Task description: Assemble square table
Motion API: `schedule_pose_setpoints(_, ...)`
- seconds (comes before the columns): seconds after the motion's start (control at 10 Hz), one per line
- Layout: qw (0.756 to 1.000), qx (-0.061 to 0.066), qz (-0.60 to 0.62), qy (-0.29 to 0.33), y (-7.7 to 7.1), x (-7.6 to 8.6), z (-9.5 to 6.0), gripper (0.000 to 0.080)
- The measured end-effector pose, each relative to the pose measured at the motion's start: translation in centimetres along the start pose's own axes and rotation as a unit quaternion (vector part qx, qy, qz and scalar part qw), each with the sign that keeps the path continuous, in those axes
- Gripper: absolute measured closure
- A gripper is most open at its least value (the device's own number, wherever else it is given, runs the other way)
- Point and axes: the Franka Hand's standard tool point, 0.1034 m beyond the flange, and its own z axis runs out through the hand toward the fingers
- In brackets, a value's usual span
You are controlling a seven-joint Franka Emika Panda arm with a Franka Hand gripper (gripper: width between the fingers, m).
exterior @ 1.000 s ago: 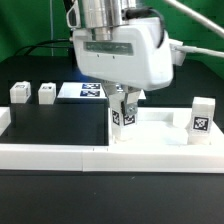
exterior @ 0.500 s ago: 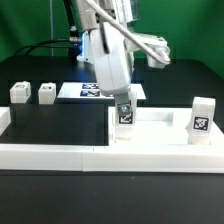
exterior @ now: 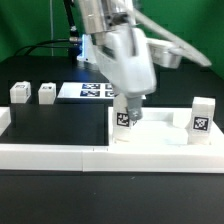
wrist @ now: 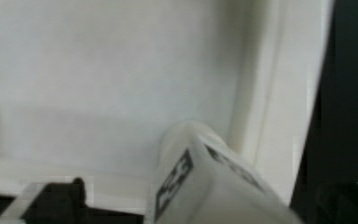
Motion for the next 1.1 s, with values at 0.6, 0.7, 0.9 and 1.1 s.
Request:
schedule_pose_setpoints(0.6, 0.942, -0.030, -0.333, -0.002, -0.05, 0.77, -0.14, 0.0151)
schedule_pose_setpoints(0.7, 0.926, -0.039, -0.377, 0.001, -0.29, 0.94, -0.15, 0.0151)
schedule_pose_setpoints(0.9, 0.930, -0.038, -0.366, 0.001, -0.19, 0.90, -0.06, 0.0151)
schedule_pose_setpoints(1.1, 0.940, -0.038, -0.338, 0.002, -0.20, 0.85, -0.04, 0.0414)
